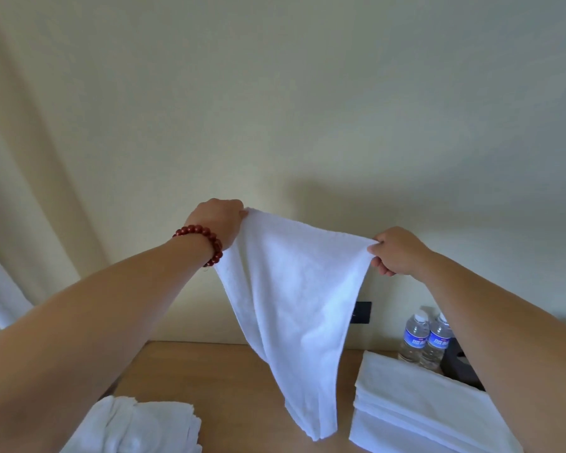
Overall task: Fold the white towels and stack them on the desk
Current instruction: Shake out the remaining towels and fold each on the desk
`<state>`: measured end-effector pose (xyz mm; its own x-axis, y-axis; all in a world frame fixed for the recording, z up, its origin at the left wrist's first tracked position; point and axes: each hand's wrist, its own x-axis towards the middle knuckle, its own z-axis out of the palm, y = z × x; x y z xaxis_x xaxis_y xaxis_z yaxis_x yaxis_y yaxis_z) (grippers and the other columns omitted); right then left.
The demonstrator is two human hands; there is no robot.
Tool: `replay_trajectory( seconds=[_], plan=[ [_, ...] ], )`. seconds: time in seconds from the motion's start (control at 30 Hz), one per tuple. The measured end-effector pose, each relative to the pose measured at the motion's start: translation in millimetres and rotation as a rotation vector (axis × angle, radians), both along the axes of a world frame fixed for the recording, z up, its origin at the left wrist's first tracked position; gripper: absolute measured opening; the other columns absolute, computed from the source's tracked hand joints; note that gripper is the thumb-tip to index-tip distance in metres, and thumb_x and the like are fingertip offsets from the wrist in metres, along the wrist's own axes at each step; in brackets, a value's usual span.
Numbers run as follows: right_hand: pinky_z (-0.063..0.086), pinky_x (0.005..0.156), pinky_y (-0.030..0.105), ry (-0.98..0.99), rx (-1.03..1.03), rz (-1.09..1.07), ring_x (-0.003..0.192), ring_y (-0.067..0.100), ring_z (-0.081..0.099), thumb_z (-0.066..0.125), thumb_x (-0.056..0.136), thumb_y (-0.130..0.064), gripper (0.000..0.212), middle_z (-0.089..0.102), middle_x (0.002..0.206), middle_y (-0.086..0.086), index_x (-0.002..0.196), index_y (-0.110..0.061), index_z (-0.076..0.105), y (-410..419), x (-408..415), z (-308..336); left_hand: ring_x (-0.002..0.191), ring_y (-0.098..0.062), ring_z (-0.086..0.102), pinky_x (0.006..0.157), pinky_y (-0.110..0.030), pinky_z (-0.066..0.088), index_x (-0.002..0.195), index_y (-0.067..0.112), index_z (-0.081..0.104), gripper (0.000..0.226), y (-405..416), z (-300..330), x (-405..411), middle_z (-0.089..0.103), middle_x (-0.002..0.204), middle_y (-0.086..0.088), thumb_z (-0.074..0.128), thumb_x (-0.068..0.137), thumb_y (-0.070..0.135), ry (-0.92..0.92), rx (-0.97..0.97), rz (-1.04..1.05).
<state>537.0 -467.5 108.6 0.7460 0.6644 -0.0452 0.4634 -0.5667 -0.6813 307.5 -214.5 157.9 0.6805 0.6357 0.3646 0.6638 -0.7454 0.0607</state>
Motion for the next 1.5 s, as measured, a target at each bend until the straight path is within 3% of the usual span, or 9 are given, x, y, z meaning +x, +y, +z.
replay_trajectory(
  seconds=[0.13, 0.27, 0.47, 0.57, 0.7, 0.87, 1.03, 1.23, 1.5],
  plan=[
    [0.042, 0.061, 0.032, -0.130, 0.108, -0.027, 0.054, 0.024, 0.052, 0.063, 0.094, -0.026, 0.039, 0.058, 0.056, 0.009, 0.065, 0.000, 0.061, 8.7, -3.4, 14.0, 0.083, -0.027, 0.061, 0.069, -0.033, 0.046, 0.088, 0.016, 0.063, 0.029, 5.1, -11.0, 1.5, 0.066, 0.087, -0.004, 0.042, 0.100, 0.031, 0.103, 0.015, -0.002],
    [0.031, 0.060, 0.032, -0.148, 0.186, 0.013, 0.058, 0.023, 0.042, 0.064, 0.094, -0.027, 0.040, 0.046, 0.062, 0.010, 0.068, 0.002, 0.055, 23.1, -16.7, 28.3, 0.118, -0.027, 0.058, 0.098, -0.036, 0.047, 0.123, 0.019, 0.066, 0.030, -2.4, -13.2, 6.3, 0.062, 0.128, -0.007, 0.053, 0.099, 0.032, 0.222, -0.064, -0.012],
    [0.031, 0.056, 0.029, -0.185, 0.140, 0.141, 0.060, 0.021, 0.045, 0.063, 0.093, -0.025, 0.034, 0.051, 0.064, 0.006, 0.069, -0.002, 0.060, 50.0, -46.5, 35.5, 0.138, -0.024, 0.041, 0.112, -0.037, 0.035, 0.151, 0.030, 0.037, 0.084, -54.1, -13.6, 28.7, 0.039, 0.152, -0.004, 0.071, 0.081, 0.060, 0.177, -0.385, -0.242],
    [0.035, 0.055, 0.028, -0.225, 0.118, 0.213, 0.063, 0.019, 0.051, 0.059, 0.094, -0.025, 0.029, 0.057, 0.064, 0.001, 0.071, -0.008, 0.066, 60.0, -58.0, 34.6, 0.126, -0.021, 0.051, 0.100, -0.033, 0.043, 0.150, 0.029, 0.036, 0.083, -86.7, -13.2, 46.0, 0.050, 0.143, 0.000, 0.073, 0.080, 0.056, 0.134, -0.436, -0.383],
    [0.036, 0.055, 0.027, -0.262, 0.146, 0.207, 0.063, 0.018, 0.050, 0.059, 0.092, -0.025, 0.031, 0.058, 0.063, 0.003, 0.062, -0.015, 0.060, 61.9, -57.3, 34.8, 0.101, -0.018, 0.058, 0.081, -0.029, 0.047, 0.131, 0.021, 0.056, 0.048, -104.9, -6.4, 66.0, 0.064, 0.115, 0.000, 0.069, 0.088, 0.038, -0.082, -0.487, -0.354],
    [0.039, 0.062, 0.032, -0.306, 0.184, 0.219, 0.067, 0.019, 0.052, 0.063, 0.094, -0.034, 0.027, 0.063, 0.072, 0.006, 0.079, -0.012, 0.072, 53.7, -46.8, 30.4, 0.094, -0.022, 0.061, 0.073, -0.031, 0.048, 0.113, 0.018, 0.067, 0.025, -98.5, -5.3, 76.2, 0.068, 0.100, -0.002, 0.055, 0.094, 0.030, 0.039, -0.189, -0.303],
    [0.049, 0.078, 0.040, -0.412, 0.193, 0.196, 0.086, 0.029, 0.061, 0.055, 0.100, -0.036, 0.036, 0.068, 0.088, 0.012, 0.092, -0.005, 0.072, 54.7, -43.6, 19.9, 0.069, -0.021, 0.056, 0.048, -0.026, 0.032, 0.076, 0.020, 0.058, 0.024, -97.5, -9.6, 87.3, 0.057, 0.071, 0.001, 0.043, 0.091, 0.009, 0.047, -0.154, -0.251],
    [0.039, 0.062, 0.020, -0.288, 0.318, 0.119, 0.078, 0.015, 0.055, 0.053, 0.101, -0.032, 0.021, 0.061, 0.081, -0.008, 0.095, -0.015, 0.064, 61.7, -43.5, 2.7, 0.060, -0.020, 0.045, 0.050, -0.027, 0.033, 0.064, 0.012, 0.049, 0.037, -89.0, -2.5, 85.9, 0.047, 0.061, -0.003, 0.048, 0.099, 0.025, 0.069, -0.212, -0.228],
    [0.036, 0.061, 0.020, -0.145, 0.507, 0.105, 0.070, 0.004, 0.053, 0.053, 0.101, -0.036, 0.019, 0.060, 0.076, -0.012, 0.087, -0.026, 0.060, 74.3, -55.8, -7.1, 0.068, -0.019, 0.049, 0.057, -0.031, 0.034, 0.075, 0.012, 0.051, 0.045, -73.7, 5.8, 64.1, 0.054, 0.070, -0.001, 0.035, 0.105, 0.042, 0.164, -0.057, -0.306]
  ],
)
